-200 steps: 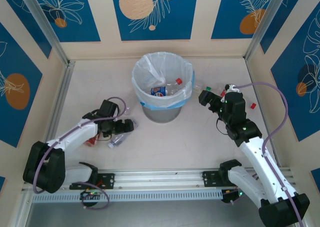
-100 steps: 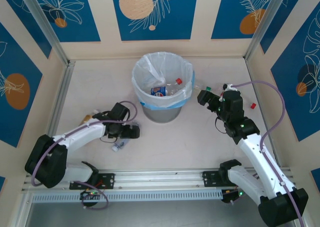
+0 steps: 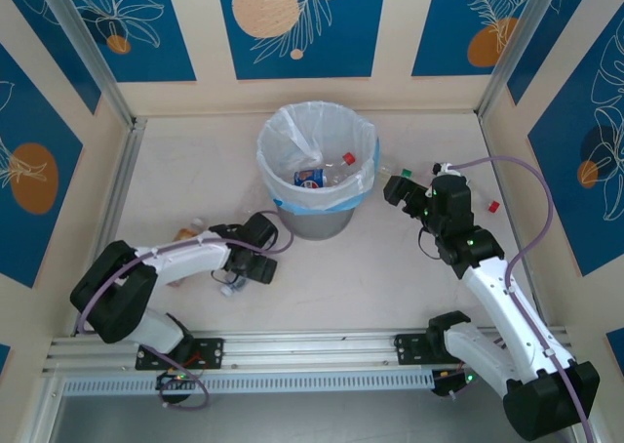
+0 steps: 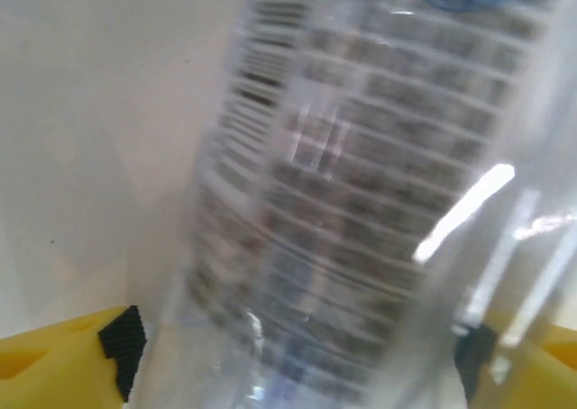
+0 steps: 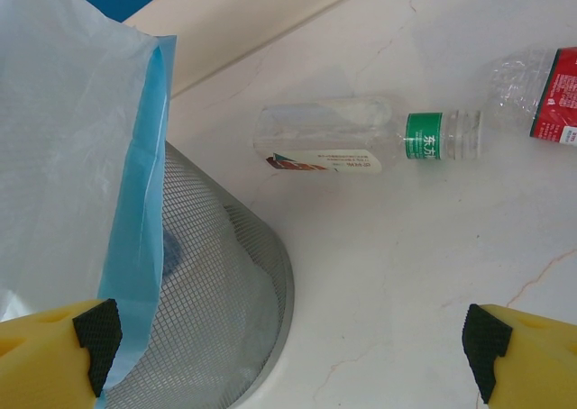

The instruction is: Put the plastic bottles in the bin

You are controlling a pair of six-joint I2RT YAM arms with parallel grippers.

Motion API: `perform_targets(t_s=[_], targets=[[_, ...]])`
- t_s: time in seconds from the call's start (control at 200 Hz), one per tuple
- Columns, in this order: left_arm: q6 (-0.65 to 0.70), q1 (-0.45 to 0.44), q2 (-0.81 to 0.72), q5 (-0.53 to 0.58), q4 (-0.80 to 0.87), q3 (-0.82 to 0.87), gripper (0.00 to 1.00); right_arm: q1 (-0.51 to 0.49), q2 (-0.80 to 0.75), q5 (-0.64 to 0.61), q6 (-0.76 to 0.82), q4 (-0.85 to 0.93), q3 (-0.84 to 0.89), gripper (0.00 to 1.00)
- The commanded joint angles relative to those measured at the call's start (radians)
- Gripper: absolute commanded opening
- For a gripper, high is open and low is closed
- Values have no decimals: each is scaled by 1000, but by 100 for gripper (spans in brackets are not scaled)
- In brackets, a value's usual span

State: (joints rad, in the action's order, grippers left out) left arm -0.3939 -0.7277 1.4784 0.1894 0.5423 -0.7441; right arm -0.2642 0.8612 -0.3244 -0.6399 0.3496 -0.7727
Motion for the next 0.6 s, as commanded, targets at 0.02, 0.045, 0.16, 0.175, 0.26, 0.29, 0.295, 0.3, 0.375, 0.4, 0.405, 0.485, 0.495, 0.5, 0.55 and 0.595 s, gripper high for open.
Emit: perform_targets(t_s=[0.02,0.045,0.16,0.175,0.26,0.29,0.295,0.3,0.375,0.4,0.405,0.485,0.495,0.5,0.55,0.595], targets=[[-37,-7,25,50,-18,-13,81,6,-14,4,-13,3,-30,99],[-45,-9,21,52,-17,-9,79,6,-15,3,-14,5,-30,99],[-70,-8,-21,65,-11,14,66,6,-14,5,-16,5,-26,99],[-72,-9,-28,64,-11,16,65,6,-13,5,-17,5,-25,100],[-86,-8,-58,63,-3,26,58,7,-6,11,-17,1,-21,100],[-93,-9,-66,67,3,28,57,7,-4,15,-16,4,-20,100],[-93,-8,-67,68,4,28,57,7,-4,15,-15,4,-21,100],[-94,-8,-68,68,6,28,57,7,-3,15,-15,5,-22,100],[-109,-8,-88,69,17,31,56,7,4,15,-5,23,-25,100],[-113,-9,-95,66,19,31,56,9,5,15,-2,32,-28,100],[-115,-8,-97,67,20,31,56,9,6,15,-1,33,-28,100],[-139,-6,-122,64,26,33,54,13,17,11,5,67,-38,100],[-142,-6,-126,64,25,34,53,15,20,10,6,70,-39,100],[-144,-6,-126,63,26,34,53,15,21,10,6,73,-40,100],[-161,-5,-143,62,30,33,53,19,31,16,13,95,-47,99],[-174,-4,-160,63,36,29,52,21,38,27,26,106,-50,100]])
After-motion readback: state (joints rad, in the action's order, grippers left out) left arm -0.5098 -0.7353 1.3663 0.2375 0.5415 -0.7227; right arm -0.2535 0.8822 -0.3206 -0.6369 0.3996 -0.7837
